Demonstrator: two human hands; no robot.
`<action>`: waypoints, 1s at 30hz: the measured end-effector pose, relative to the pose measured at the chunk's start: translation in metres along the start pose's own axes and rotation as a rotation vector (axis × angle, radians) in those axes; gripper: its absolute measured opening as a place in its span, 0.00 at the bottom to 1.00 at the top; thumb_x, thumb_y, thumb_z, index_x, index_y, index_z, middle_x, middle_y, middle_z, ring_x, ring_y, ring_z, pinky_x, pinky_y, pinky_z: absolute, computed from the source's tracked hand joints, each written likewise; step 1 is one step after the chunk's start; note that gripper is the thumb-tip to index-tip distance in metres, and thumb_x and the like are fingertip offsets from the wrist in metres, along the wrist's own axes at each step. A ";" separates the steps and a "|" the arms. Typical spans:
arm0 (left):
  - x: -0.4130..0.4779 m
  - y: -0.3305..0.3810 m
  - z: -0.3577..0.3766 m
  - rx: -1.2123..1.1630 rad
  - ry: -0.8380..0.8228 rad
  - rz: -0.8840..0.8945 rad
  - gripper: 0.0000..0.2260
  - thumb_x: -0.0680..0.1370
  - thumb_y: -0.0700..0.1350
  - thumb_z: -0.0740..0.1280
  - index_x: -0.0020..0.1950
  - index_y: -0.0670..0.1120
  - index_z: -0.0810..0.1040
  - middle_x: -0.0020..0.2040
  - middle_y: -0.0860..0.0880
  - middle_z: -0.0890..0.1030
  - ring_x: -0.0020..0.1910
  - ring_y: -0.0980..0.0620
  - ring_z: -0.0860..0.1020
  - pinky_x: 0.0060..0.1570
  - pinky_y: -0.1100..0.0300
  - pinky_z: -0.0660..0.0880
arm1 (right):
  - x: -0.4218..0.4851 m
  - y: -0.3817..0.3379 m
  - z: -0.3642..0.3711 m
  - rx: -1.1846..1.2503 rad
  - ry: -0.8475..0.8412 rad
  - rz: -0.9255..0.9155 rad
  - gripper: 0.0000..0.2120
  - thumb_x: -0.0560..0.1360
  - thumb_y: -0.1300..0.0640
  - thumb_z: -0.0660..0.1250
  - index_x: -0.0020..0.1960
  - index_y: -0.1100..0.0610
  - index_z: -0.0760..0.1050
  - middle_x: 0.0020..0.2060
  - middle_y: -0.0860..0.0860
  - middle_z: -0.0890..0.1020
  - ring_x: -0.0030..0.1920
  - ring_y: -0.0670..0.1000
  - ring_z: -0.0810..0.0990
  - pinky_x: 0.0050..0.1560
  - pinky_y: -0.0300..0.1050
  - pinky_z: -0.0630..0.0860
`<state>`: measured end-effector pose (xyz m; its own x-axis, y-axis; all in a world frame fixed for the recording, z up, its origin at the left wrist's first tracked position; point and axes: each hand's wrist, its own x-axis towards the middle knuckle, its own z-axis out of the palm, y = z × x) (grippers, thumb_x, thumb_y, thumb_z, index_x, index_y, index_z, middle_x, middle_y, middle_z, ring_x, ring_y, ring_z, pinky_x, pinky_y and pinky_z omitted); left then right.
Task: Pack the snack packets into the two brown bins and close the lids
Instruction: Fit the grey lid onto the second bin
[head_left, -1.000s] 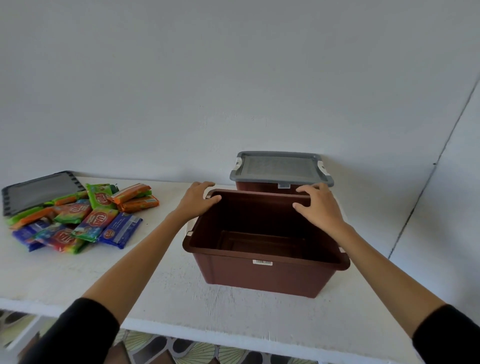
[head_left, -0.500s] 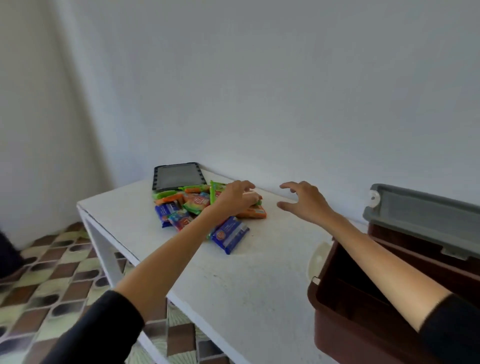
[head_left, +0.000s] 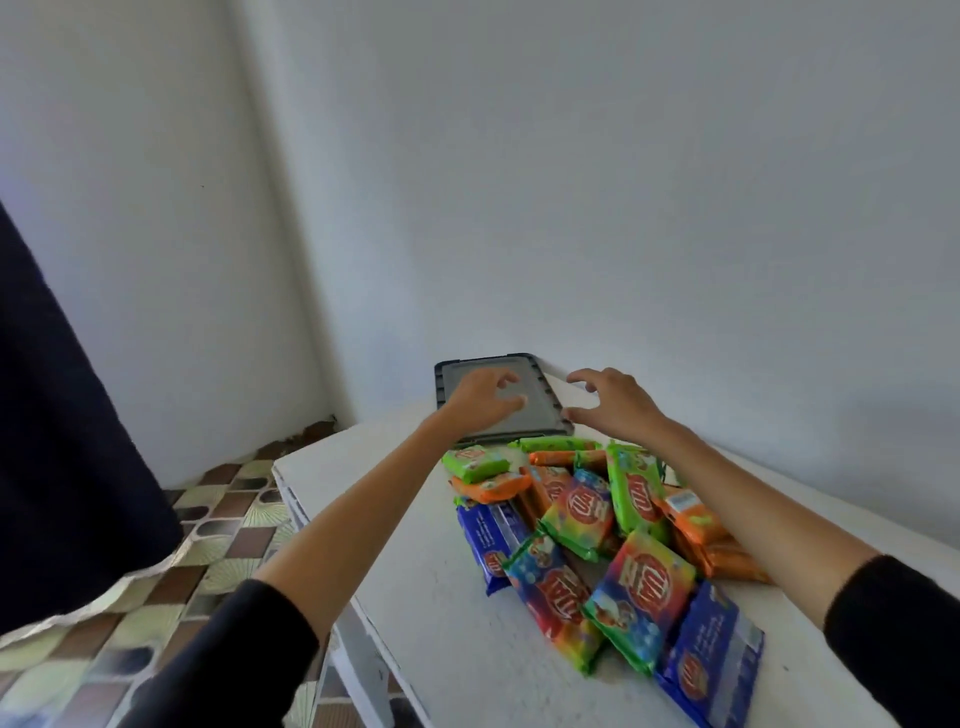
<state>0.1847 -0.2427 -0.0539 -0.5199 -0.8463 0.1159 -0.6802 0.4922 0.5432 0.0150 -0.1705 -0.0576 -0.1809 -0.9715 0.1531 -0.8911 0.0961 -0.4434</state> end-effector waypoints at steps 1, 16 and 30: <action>0.013 -0.012 0.001 -0.013 -0.006 -0.014 0.19 0.77 0.47 0.65 0.66 0.42 0.71 0.64 0.43 0.75 0.62 0.47 0.73 0.58 0.59 0.68 | 0.017 0.002 0.009 0.000 -0.015 0.008 0.26 0.73 0.52 0.69 0.69 0.55 0.68 0.61 0.60 0.74 0.60 0.57 0.74 0.52 0.45 0.70; 0.116 -0.141 0.074 0.040 -0.087 -0.469 0.38 0.70 0.68 0.63 0.74 0.51 0.58 0.75 0.35 0.42 0.74 0.36 0.40 0.71 0.40 0.43 | 0.152 0.037 0.128 -0.009 -0.281 0.266 0.38 0.70 0.32 0.61 0.75 0.43 0.55 0.74 0.61 0.53 0.74 0.63 0.50 0.71 0.58 0.55; 0.101 -0.095 0.044 -0.132 0.197 -0.332 0.43 0.61 0.60 0.77 0.72 0.55 0.63 0.68 0.40 0.59 0.68 0.39 0.58 0.65 0.49 0.64 | 0.131 0.017 0.068 0.161 0.026 0.332 0.41 0.63 0.44 0.77 0.72 0.44 0.62 0.67 0.60 0.62 0.67 0.62 0.57 0.65 0.50 0.61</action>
<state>0.1741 -0.3664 -0.1300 -0.1655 -0.9840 0.0666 -0.7155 0.1663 0.6785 0.0044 -0.3111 -0.1052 -0.4611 -0.8873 -0.0009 -0.7057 0.3674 -0.6059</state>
